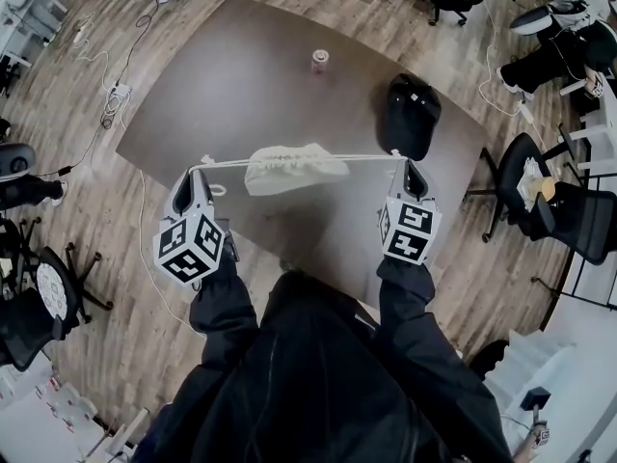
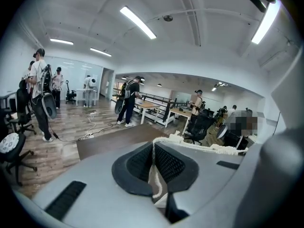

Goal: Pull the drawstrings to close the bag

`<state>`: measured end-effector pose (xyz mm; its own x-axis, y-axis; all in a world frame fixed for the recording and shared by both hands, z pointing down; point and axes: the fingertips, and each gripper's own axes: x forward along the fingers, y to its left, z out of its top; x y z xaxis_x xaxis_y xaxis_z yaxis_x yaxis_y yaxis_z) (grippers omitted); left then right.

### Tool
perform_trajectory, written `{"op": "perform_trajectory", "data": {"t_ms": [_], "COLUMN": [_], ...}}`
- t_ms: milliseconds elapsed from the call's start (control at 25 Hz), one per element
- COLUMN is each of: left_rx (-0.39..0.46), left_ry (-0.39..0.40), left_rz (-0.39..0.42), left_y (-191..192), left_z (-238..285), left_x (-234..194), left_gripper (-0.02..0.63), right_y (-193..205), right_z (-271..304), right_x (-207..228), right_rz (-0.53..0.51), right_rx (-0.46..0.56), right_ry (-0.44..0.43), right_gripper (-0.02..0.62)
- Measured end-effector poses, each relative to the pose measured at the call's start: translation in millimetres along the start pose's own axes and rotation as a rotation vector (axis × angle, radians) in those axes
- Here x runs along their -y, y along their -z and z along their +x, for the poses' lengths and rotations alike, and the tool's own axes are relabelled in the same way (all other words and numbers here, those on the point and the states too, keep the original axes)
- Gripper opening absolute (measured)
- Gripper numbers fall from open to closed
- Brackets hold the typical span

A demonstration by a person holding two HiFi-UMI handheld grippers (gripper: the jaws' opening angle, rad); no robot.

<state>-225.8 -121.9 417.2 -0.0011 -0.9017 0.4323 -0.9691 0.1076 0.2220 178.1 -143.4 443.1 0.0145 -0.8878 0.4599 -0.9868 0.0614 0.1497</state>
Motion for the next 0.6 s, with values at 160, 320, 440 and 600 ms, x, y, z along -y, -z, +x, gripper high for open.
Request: {"op": "perform_trajectory", "data": {"t_ms": [160, 320, 440, 600], "left_rx": [-0.006, -0.012, -0.015, -0.026], "left_ry": [-0.013, -0.023, -0.029, -0.031], "left_rz": [-0.009, -0.018, -0.02, -0.028], "left_y": [1, 5, 6, 9], "left_z": [1, -1, -2, 1], "left_x": [-8, -15, -19, -21], "left_gripper": [0.035, 0.035, 0.035, 0.035], "right_y": [2, 9, 13, 17], "right_z": [1, -1, -2, -1], "right_x": [4, 7, 12, 14], "right_rz": [0.007, 0.019, 0.024, 0.027], "right_rx": [-0.008, -0.02, -0.027, -0.04], "right_ry": [0.01, 0.018, 0.025, 0.029], "right_gripper": [0.026, 0.026, 0.026, 0.026]}}
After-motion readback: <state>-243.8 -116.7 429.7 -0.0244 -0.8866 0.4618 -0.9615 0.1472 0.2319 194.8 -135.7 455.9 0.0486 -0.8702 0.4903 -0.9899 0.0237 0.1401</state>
